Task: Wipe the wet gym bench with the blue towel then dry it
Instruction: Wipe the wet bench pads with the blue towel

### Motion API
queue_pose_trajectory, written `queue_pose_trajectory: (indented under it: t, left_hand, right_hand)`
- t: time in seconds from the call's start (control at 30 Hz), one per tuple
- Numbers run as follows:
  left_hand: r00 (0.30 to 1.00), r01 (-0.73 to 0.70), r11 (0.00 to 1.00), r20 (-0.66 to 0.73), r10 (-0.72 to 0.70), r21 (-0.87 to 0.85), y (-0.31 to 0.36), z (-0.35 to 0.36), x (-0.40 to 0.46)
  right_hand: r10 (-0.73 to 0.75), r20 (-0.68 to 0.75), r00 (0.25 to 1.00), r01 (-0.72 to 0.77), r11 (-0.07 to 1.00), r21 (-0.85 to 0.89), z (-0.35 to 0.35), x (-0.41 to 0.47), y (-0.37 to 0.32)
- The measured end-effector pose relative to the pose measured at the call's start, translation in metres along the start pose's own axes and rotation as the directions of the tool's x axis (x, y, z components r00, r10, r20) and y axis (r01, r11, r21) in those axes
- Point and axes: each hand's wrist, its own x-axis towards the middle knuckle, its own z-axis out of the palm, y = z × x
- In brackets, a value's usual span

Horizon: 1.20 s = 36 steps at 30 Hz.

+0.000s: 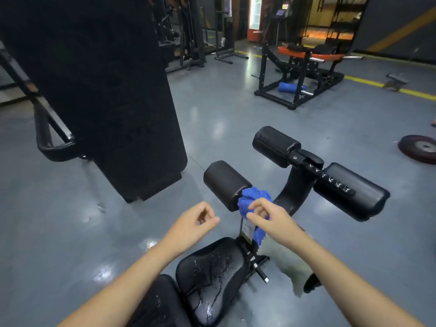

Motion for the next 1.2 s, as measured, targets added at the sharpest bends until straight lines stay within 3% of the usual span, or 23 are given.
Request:
queue_pose_trajectory:
  t: [0.07, 0.13, 0.4, 0.63, 0.73, 0.93, 1.2]
  left_hand:
    - [0.996, -0.048, 0.972, -0.061, 0.064, 0.230, -0.007, 0.014, 0.018]
    - [0.994, -0.077, 0.941, -0.043, 0.096, 0.328, -0.014, 0.034, 0.036]
    - [0.988, -0.145, 0.931, 0.092, 0.121, 0.335, -0.037, 0.104, 0.129]
    - [0.992, -0.075, 0.893, 0.122, 0.023, 0.444, -0.050, 0.121, 0.183]
    - [0.993, -0.080, 0.918, 0.113, 0.039, 0.388, -0.046, 0.121, 0.191]
    - [0.999, -0.035, 0.974, -0.002, 0.036, 0.224, -0.049, 0.118, 0.182]
    - [0.980, -0.095, 0.983, -0.160, 0.119, 0.154, -0.035, 0.059, 0.151]
  right_hand:
    - [-0.067, -0.058, 0.996, 0.047, 0.954, -0.296, -0.010, 0.013, 0.022]
    - [-0.072, -0.043, 0.996, 0.045, 0.888, -0.458, -0.019, 0.026, 0.046]
    - [0.065, 0.006, 0.998, -0.051, 0.843, -0.535, -0.025, 0.072, 0.104]
    - [0.045, -0.020, 0.999, -0.049, 0.855, -0.517, -0.017, 0.085, 0.123]
    - [0.023, -0.055, 0.998, -0.046, 0.886, -0.462, -0.013, 0.090, 0.121]
    - [0.051, -0.181, 0.982, -0.082, 0.982, -0.169, -0.009, 0.098, 0.104]
    - [-0.070, -0.203, 0.977, 0.069, 0.998, -0.012, 0.003, 0.099, 0.047]
